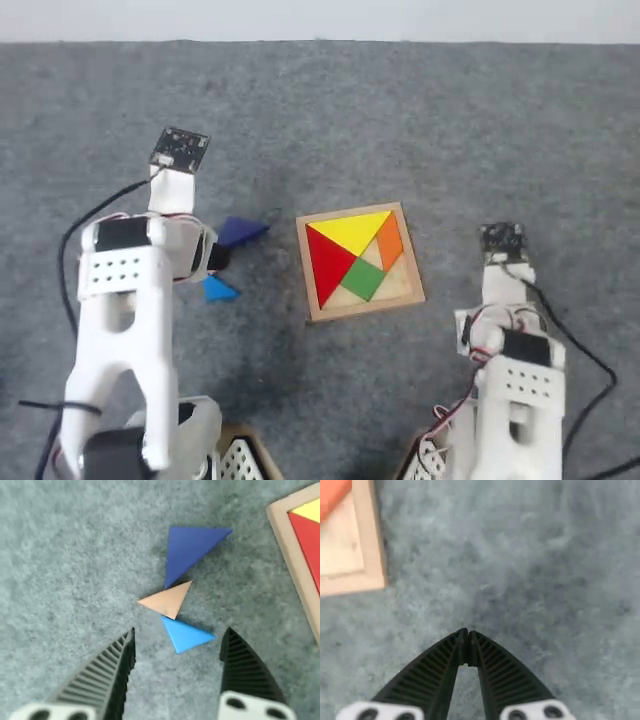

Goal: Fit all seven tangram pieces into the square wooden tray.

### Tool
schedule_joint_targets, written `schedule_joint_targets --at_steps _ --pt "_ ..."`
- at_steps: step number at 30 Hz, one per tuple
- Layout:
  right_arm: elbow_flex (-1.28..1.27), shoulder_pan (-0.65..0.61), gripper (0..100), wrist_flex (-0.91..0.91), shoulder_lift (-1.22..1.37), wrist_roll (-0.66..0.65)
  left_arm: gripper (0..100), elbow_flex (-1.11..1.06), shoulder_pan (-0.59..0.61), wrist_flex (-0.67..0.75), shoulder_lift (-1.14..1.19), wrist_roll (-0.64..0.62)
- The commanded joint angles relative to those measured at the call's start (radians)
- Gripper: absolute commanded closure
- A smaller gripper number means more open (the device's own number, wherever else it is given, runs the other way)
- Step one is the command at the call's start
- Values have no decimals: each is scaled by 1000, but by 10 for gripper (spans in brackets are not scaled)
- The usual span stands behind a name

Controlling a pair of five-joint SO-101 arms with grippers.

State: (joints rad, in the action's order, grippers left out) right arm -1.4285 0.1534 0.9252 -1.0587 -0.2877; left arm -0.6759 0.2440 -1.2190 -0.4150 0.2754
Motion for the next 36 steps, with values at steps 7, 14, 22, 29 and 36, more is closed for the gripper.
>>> schedule_joint_targets --at_steps 7,14,22,29,36 --pt "-21 13 988 -28 -58 -21 716 348 9 -130 477 3" --pt "-21 13 988 -31 -56 -21 709 535 51 -169 740 -12" --pt "-21 13 988 -35 -56 -21 709 630 101 -163 899 -17" --pt "-21 12 988 -36 -56 -17 709 777 95 -158 993 29" --pt "-21 12 988 -38 -56 -17 726 816 94 -158 999 235"
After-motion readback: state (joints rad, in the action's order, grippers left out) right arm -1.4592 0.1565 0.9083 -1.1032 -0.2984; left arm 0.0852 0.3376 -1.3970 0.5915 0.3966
